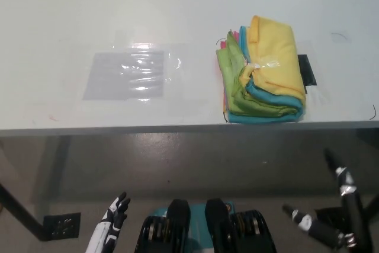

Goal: A stack of folded microfibre clothes with a single fold is kept infront of the robot. the robot uses its right hand to grab one end of the clothes and pulla it away from the other end to unfold

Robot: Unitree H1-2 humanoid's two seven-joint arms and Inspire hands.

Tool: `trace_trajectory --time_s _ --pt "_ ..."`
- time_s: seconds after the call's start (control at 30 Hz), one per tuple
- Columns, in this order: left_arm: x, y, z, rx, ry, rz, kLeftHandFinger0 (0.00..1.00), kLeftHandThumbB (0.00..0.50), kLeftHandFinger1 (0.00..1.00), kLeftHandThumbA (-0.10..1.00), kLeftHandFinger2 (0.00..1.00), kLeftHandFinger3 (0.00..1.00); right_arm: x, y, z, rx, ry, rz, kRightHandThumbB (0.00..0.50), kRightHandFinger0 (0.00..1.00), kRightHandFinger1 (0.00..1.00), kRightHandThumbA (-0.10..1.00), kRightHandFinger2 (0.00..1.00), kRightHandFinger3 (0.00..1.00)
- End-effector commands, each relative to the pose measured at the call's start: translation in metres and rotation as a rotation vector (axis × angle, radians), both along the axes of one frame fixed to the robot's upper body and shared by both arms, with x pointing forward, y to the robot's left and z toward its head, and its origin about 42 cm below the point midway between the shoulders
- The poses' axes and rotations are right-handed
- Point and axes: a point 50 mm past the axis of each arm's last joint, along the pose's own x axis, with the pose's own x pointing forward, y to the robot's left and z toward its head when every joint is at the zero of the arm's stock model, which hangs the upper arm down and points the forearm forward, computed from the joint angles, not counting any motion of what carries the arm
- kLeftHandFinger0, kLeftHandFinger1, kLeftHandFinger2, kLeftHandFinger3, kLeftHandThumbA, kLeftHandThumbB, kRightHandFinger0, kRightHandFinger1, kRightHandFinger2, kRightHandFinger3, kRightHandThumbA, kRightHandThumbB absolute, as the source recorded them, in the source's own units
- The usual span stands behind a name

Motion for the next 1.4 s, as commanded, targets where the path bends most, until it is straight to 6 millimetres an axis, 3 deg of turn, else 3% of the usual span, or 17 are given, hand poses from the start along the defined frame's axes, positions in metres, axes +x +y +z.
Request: trace_trajectory --time_s 0.0,0.13,0.3,0.47,0.53,0.67,0.77,0.8,0.83,1.03,1.37 --pt "0.002 0.002 0.013 0.036 -0.12 -0.032 1.0 0.5 1.0 1.0 1.0 1.0 0.02 -0.007 0.112 -0.176 -0.306 -0.114 0.5 1.0 1.0 1.0 1.0 1.0" --pt "0.002 0.004 0.013 0.029 -0.119 -0.026 1.0 0.5 1.0 1.0 1.0 1.0 0.036 0.003 0.137 -0.171 -0.353 -0.103 0.5 1.0 1.0 1.0 1.0 1.0" --pt "0.005 0.004 0.013 0.034 -0.119 -0.026 1.0 0.5 1.0 1.0 1.0 1.0 0.064 0.017 0.167 -0.256 -0.289 -0.058 0.5 1.0 1.0 1.0 1.0 1.0" --pt "0.007 0.004 0.012 0.041 -0.119 -0.026 1.0 0.5 1.0 1.0 1.0 1.0 0.095 0.044 0.195 -0.368 -0.22 -0.025 0.5 1.0 1.0 1.0 1.0 1.0" --pt "0.008 0.004 0.012 0.04 -0.118 -0.026 1.0 0.5 1.0 1.0 1.0 1.0 0.105 0.055 0.206 -0.365 -0.224 0.007 0.473 1.0 1.0 1.0 1.0 1.0" --pt "0.007 0.005 0.011 0.049 -0.117 -0.024 1.0 0.5 1.0 1.0 1.0 1.0 0.124 0.075 0.222 -0.363 -0.179 0.06 0.367 1.0 1.0 1.0 1.0 1.0" --pt "0.009 0.005 0.011 0.054 -0.117 -0.025 1.0 0.5 1.0 1.0 1.0 1.0 0.142 0.087 0.217 -0.376 -0.128 0.09 0.343 1.0 1.0 1.0 1.0 1.0" --pt "0.009 0.005 0.011 0.056 -0.118 -0.025 1.0 0.5 1.0 1.0 1.0 1.0 0.144 0.088 0.217 -0.379 -0.124 0.091 0.328 1.0 1.0 0.95 1.0 1.0" --pt "0.01 0.006 0.012 0.058 -0.118 -0.026 1.0 0.5 1.0 1.0 1.0 1.0 0.153 0.095 0.21 -0.363 -0.098 0.101 0.356 1.0 1.0 0.99 1.0 1.0" --pt "0.011 0.007 0.013 0.069 -0.12 -0.027 1.0 0.5 1.0 1.0 1.0 1.0 0.186 0.117 0.186 -0.335 0.023 0.135 0.383 1.0 1.0 1.0 1.0 1.0" --pt "0.013 0.006 0.013 0.069 -0.125 -0.031 1.0 0.5 1.0 1.0 1.0 1.0 0.228 0.135 0.155 -0.403 0.181 0.12 0.416 1.0 1.0 1.0 1.0 1.0"
